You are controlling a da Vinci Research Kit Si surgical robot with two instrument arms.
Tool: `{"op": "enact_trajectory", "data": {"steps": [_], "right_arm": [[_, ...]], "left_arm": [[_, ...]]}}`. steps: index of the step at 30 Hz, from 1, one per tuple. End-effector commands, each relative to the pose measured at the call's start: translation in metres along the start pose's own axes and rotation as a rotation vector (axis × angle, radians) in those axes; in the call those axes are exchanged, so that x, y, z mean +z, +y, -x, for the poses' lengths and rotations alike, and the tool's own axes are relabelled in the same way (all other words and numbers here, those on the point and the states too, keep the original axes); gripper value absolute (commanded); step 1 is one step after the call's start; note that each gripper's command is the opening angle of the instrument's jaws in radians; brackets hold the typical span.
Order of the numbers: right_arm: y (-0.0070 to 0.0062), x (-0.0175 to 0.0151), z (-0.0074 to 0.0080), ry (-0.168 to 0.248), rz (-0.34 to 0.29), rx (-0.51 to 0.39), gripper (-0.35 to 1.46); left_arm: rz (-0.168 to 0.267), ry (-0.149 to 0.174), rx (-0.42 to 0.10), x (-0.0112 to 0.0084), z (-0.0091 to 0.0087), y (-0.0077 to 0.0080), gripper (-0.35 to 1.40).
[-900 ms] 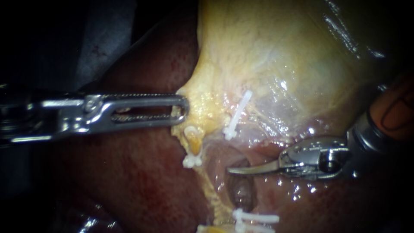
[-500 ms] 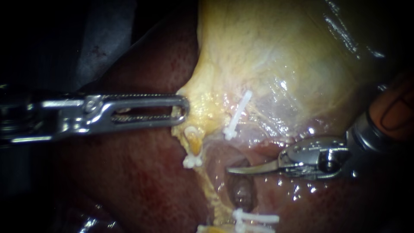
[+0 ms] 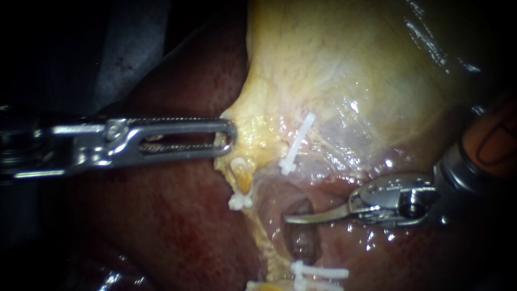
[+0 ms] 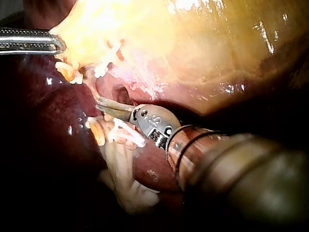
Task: Go back from the cut right tube
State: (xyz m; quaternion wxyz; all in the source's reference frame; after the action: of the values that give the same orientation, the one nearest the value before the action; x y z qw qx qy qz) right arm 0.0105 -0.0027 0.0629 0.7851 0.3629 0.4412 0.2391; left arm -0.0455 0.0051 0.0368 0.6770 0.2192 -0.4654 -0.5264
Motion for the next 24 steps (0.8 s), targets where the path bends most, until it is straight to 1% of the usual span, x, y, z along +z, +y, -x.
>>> {"op": "enact_trajectory", "data": {"steps": [1, 4, 16, 20, 24], "right_arm": [[0.0, 0.0, 0.0, 0.002, 0.003, 0.0, 0.46], [0.0, 0.0, 0.0, 0.002, 0.002, 0.0, 0.52], [0.0, -0.0004, -0.0002, 0.001, 0.0, 0.001, 0.47], [-0.0003, -0.0016, -0.0006, -0.001, -0.006, 0.004, 0.42], [-0.0006, -0.0034, -0.0017, 0.013, 0.005, -0.005, 0.41]], "left_arm": [[0.0, 0.0, 0.0, 0.0, 0.0, 0.0, -0.35], [0.0, 0.0, 0.0, 0.0, 0.0, 0.0, -0.35], [0.0, 0.0, 0.0, 0.0, 0.0, 0.0, -0.35], [0.0, 0.0, 0.001, 0.0, 0.0, 0.0001, -0.35], [-0.001, 0.0, 0.002, 0.0002, -0.0001, 0.0006, -0.35]]}}
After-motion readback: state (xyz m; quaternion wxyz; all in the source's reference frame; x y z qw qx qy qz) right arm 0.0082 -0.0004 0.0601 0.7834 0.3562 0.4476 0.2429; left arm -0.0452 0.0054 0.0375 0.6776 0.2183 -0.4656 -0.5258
